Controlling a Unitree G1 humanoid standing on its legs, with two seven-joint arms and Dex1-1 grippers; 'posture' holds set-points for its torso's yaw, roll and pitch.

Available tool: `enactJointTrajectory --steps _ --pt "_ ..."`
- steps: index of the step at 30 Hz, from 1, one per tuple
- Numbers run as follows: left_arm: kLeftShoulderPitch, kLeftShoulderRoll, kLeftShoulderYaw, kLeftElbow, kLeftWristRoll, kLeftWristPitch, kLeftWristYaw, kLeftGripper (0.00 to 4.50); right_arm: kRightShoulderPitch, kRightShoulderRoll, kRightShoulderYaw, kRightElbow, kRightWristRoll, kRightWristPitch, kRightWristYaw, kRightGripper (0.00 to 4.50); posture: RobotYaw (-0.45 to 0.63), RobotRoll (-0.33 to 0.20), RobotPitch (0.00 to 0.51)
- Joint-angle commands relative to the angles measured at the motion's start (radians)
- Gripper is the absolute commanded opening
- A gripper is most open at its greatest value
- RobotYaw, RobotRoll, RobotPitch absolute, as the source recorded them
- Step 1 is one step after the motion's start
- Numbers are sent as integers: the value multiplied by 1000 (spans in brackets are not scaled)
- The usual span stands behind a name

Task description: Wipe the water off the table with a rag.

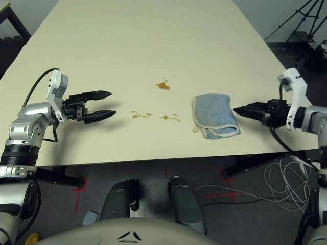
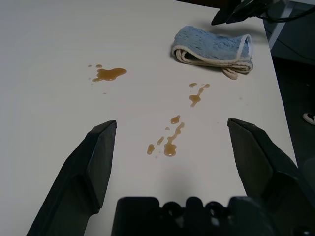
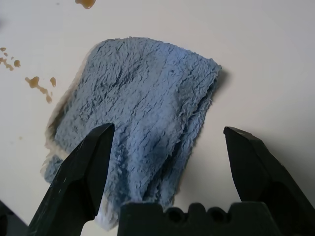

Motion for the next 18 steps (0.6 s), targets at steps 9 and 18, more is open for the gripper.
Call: enactJointTrajectory --steps 9,18 --pt "49 36 4 -69 0 20 7 4500 -49 78 69 101 -53 -89 -21 4451 -179 0 139" --pt "60 47 8 -89 -6 33 17 4500 -29 156 142 36 -74 -112 -19 4451 -172 0 144"
